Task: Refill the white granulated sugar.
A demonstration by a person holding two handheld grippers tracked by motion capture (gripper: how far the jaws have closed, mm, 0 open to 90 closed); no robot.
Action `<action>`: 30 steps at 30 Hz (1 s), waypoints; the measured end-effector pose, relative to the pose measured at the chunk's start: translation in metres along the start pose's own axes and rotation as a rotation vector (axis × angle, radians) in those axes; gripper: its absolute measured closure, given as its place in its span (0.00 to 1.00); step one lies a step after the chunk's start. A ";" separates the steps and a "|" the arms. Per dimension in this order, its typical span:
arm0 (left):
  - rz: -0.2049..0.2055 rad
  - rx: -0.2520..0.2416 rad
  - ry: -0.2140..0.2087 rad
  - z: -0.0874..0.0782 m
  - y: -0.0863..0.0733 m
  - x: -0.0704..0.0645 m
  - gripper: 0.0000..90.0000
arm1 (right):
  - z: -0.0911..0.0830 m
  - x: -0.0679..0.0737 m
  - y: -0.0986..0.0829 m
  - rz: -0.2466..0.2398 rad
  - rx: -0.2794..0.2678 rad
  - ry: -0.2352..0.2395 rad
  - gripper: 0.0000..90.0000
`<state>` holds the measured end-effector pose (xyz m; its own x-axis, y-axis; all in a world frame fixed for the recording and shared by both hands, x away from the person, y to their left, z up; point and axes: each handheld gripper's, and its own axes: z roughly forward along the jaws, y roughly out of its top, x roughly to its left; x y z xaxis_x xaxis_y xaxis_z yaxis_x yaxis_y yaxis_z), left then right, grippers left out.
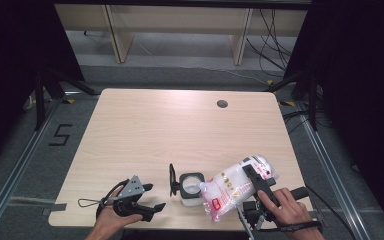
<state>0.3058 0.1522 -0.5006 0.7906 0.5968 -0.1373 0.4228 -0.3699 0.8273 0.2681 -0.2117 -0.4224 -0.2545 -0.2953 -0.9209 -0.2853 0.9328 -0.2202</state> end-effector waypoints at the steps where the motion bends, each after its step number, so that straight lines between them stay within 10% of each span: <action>1: 0.005 0.002 0.004 0.000 0.000 0.000 0.23 | 0.000 0.000 0.000 -0.004 -0.006 -0.007 0.47; 12: 0.005 0.004 -0.002 0.000 0.000 0.001 0.23 | 0.000 0.001 0.001 -0.013 0.004 -0.005 0.47; 13: 0.006 0.004 -0.002 0.000 0.000 0.000 0.23 | 0.004 -0.006 0.002 -0.116 -0.046 -0.003 0.47; 15: 0.008 0.006 0.000 0.000 0.000 0.001 0.23 | -0.001 0.000 0.001 -0.012 0.016 0.013 0.47; 30: 0.013 0.007 0.004 0.000 0.000 0.001 0.23 | -0.001 0.000 0.001 -0.006 0.015 0.015 0.47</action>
<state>0.3062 0.1526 -0.5007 0.7940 0.5950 -0.1244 0.4158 -0.3823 0.8252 0.2666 -0.2110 -0.4225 -0.2672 -0.3036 -0.9146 -0.2731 0.9340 -0.2302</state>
